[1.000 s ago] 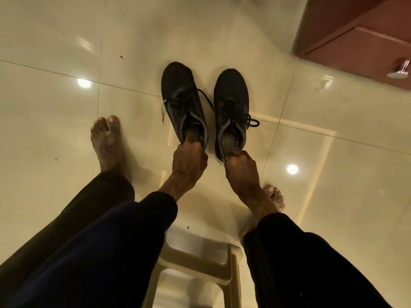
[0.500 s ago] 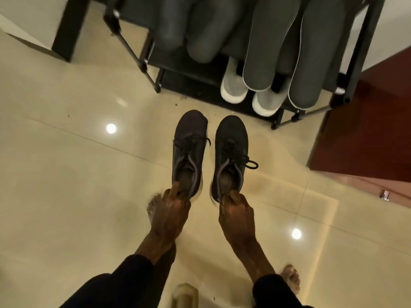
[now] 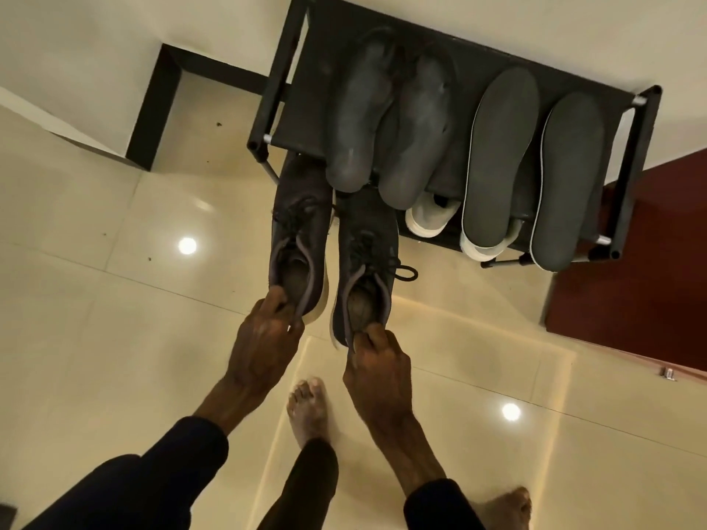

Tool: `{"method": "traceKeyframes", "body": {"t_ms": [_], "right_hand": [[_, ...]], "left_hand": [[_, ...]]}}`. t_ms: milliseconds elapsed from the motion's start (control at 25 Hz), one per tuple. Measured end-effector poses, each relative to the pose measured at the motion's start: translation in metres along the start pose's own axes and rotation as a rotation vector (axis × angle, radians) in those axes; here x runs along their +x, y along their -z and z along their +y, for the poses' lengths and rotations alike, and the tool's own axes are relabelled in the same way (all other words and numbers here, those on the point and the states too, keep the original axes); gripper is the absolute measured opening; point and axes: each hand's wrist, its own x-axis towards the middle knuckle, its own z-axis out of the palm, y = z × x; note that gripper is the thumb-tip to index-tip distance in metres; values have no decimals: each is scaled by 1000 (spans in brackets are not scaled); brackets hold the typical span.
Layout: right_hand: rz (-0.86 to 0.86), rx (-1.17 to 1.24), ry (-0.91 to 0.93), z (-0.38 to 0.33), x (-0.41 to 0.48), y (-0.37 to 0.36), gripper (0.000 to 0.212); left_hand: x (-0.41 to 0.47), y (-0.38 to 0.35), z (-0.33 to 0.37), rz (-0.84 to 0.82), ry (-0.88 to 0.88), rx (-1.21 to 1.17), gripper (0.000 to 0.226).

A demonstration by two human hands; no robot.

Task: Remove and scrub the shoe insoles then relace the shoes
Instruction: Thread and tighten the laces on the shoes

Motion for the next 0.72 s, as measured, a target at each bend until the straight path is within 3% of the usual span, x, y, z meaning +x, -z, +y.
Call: {"method": "traceKeyframes", "body": {"t_ms": [240,600,720], "right_hand": [[78,-48,-79,-1,110,0,21],[283,-53,0,16,220,-15,22],[153,-13,-31,24,223,-22,16]], "left_hand": [[78,-16,-15,34,-60,-27,10],[208,-34,-39,91,-103,-46,19],[216,-40,-42,60,-101,-79,24]]}}
